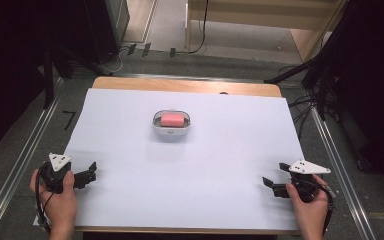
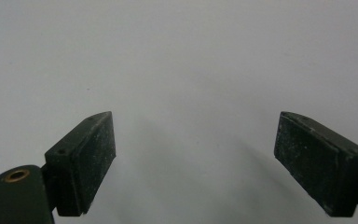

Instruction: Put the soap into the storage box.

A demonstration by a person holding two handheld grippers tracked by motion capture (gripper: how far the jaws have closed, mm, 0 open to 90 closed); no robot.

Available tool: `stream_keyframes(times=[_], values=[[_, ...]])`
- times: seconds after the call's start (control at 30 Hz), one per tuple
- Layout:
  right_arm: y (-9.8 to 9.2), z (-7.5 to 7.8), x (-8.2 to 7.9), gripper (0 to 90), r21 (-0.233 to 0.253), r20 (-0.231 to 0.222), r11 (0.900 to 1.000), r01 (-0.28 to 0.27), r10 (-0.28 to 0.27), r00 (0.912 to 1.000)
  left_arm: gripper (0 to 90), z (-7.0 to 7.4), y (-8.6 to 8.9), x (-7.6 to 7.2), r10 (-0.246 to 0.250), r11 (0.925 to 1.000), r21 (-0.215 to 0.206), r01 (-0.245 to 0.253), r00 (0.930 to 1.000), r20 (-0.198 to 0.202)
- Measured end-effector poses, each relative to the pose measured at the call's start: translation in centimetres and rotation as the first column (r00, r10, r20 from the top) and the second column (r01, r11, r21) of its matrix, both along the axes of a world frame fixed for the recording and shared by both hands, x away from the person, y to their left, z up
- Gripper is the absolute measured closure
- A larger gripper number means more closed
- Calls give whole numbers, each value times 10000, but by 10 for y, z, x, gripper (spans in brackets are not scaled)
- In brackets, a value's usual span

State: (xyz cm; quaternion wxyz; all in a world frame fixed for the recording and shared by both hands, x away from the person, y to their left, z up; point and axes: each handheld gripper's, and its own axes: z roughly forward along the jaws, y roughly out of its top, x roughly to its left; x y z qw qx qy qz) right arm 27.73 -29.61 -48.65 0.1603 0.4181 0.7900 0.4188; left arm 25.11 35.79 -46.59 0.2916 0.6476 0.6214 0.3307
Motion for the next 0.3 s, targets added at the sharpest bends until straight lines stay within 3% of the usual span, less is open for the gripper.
stream_keyframes(times=[0.3], values=[[-7, -1, -4, 115, 213, 173, 9996, 210, -214, 9996, 0, 0, 0, 0, 2, 10000, -33, -2, 10000, -5]])
